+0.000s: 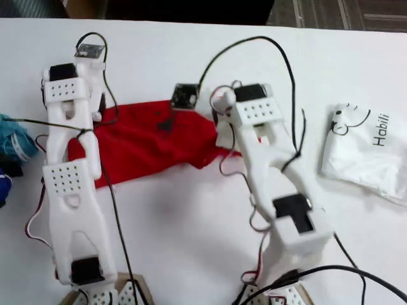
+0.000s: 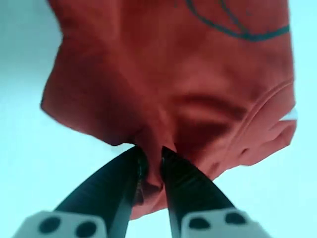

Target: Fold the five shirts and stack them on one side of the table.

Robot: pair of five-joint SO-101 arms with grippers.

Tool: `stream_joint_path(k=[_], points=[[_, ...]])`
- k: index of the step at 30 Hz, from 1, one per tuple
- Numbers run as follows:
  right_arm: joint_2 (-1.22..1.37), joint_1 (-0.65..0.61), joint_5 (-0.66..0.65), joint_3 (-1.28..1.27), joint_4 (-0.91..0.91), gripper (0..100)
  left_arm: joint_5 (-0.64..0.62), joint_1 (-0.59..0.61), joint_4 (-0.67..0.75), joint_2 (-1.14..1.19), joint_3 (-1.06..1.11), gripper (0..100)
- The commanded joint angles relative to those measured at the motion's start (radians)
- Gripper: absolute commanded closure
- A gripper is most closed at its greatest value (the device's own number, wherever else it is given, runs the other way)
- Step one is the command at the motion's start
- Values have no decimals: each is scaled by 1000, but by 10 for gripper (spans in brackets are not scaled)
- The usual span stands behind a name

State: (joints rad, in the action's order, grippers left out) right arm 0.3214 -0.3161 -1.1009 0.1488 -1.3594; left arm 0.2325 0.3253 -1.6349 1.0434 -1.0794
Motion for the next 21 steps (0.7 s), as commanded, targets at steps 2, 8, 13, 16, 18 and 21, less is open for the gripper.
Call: stream_joint_path(k=[2, 8, 13, 16, 18, 21], points=[[156, 8, -29, 262, -28, 978, -3, -9, 12, -12, 13, 975], [378, 24, 49, 548, -99, 964, -3, -11, 41, -12, 48, 975], [515, 51, 110, 749, -127, 779, -3, -11, 41, -12, 48, 975], [561, 73, 129, 838, -128, 759, -3, -11, 41, -12, 48, 975], [573, 88, 144, 888, -136, 759, -3, -11, 41, -12, 48, 975], [573, 104, 190, 954, -188, 759, -3, -11, 41, -12, 48, 975]])
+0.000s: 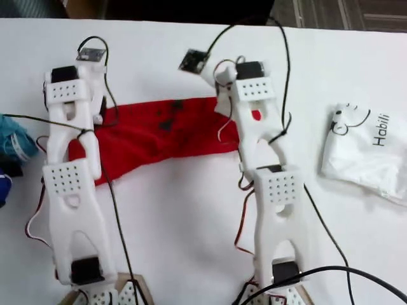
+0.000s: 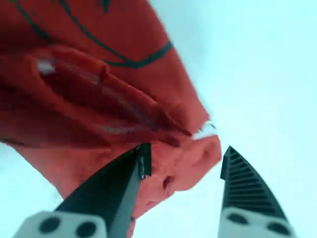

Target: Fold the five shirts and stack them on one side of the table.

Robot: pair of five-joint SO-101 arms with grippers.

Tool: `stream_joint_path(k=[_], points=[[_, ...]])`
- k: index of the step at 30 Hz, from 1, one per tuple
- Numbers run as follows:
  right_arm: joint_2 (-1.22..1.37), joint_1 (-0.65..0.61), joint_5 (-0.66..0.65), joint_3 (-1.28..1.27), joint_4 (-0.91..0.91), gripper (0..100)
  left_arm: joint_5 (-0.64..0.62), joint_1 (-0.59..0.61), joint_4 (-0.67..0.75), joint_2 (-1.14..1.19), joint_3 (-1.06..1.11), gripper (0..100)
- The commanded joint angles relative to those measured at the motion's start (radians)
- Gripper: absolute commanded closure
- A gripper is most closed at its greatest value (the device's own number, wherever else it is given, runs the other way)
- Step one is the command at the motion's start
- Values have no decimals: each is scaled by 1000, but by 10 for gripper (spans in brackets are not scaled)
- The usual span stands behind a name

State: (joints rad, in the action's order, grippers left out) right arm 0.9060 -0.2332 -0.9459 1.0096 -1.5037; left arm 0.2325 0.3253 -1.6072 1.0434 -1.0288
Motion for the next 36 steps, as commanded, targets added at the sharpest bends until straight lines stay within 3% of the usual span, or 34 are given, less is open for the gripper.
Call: stream_joint_path(k=[1, 4, 7, 11, 23, 36], points=[[-12, 21, 51, 120, -88, 759, -3, -11, 14, -12, -2, 975], [-12, 10, 78, 192, -208, 818, -3, -11, 14, -12, -2, 975], [-12, 15, 123, 219, -208, 991, -3, -11, 14, -12, -2, 975], [-12, -4, 147, 184, -209, 980, -3, -11, 14, -12, -2, 975], [-12, -220, 144, -8, -209, 978, -3, -5, 14, -12, -5, 975], [15, -237, 184, 6, -67, 978, -3, -11, 14, -14, -10, 975]])
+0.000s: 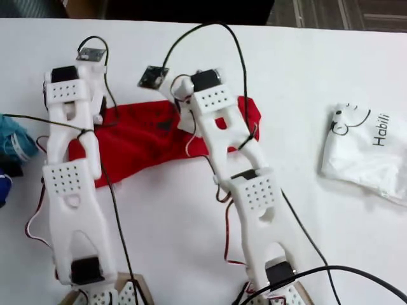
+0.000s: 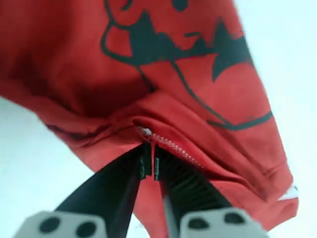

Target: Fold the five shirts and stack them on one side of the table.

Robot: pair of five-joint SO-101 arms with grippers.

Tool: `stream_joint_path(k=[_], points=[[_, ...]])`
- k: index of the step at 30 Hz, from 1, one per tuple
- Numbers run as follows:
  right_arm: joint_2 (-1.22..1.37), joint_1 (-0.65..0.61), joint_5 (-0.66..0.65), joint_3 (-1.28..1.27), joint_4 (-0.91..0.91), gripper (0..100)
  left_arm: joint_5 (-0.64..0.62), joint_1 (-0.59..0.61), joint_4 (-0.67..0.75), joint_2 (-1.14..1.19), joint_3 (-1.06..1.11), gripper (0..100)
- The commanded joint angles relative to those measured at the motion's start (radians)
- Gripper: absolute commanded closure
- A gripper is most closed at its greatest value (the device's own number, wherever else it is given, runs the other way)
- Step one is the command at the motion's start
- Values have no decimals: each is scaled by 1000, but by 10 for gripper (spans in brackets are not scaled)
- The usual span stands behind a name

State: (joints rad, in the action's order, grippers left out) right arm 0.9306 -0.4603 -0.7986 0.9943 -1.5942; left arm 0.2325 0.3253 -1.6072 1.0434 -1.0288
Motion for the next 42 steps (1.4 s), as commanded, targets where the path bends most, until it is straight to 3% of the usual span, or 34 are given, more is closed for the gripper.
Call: stream_joint_path(k=[1, 4, 8, 14, 18, 21, 24, 28, 35, 42], points=[[-18, -8, 72, 38, 16, 978, -3, -11, 14, -20, -10, 975], [-62, 13, 180, 112, -31, 978, -5, -11, -9, -29, -30, 975], [-117, 51, 215, 180, -107, 978, -5, -11, -114, -44, -142, 975], [-248, 114, 311, 66, -119, 937, -5, 32, -181, -110, -277, 973], [-404, 131, 374, -157, -119, 799, -5, 104, -181, -227, -117, 937], [-513, 110, 354, -341, -117, 724, -2, 129, -181, -319, 91, 825], [-613, 105, 361, -516, -116, 724, -5, 137, -178, -388, 297, 745], [-740, 150, 359, -698, -105, 729, -5, 137, -147, -433, 433, 757], [-878, 268, 351, -936, 42, 729, 5, 160, -152, -443, 478, 758], [-894, 280, 302, -1097, 159, 729, 100, 190, -157, -443, 470, 758]])
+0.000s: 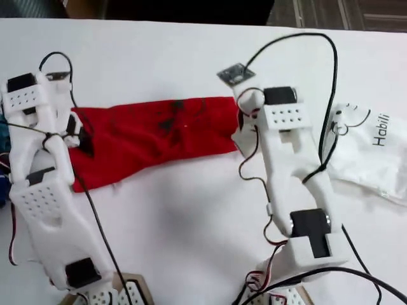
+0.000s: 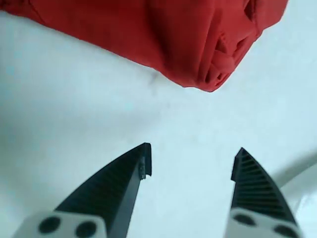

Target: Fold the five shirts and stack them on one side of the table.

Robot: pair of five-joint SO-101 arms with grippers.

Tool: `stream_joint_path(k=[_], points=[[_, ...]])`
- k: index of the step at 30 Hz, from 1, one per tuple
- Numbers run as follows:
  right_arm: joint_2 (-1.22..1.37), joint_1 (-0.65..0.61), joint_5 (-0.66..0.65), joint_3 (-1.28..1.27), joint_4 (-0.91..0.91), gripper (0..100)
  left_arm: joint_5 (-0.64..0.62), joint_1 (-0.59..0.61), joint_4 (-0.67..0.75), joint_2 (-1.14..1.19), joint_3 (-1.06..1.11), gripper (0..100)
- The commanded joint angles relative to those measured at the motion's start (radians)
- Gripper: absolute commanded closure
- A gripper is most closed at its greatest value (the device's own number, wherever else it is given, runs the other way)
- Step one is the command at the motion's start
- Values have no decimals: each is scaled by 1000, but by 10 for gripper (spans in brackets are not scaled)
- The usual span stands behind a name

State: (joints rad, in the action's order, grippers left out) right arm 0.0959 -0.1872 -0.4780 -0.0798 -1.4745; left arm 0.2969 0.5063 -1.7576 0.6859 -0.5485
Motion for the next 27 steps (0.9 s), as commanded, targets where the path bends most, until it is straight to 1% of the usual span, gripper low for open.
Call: stream_joint_path(k=[1, 4, 7, 10, 14, 18, 22, 25, 27], points=[[-56, 7, -18, -35, 58, 729, 49, 9, -6, -86, -10, 758], [-54, 1, -17, -72, 117, 729, 72, 9, 2, -71, 1, 758], [-54, -2, -11, -106, 165, 729, 74, 6, 60, -25, 13, 758], [-61, 2, -17, -132, 177, 729, 74, 6, 124, 48, 18, 758], [-53, 5, -18, -140, 180, 729, 75, 6, 152, 141, -19, 758], [-62, -2, -9, -160, 234, 729, 71, 6, 149, 207, -65, 759], [-54, -1, -9, -163, 243, 729, 72, 12, 141, 230, -76, 759], [-54, -1, -9, -163, 243, 729, 77, 41, 72, 215, -128, 759], [-54, -1, -9, -163, 243, 729, 107, 49, 14, 193, -193, 759]])
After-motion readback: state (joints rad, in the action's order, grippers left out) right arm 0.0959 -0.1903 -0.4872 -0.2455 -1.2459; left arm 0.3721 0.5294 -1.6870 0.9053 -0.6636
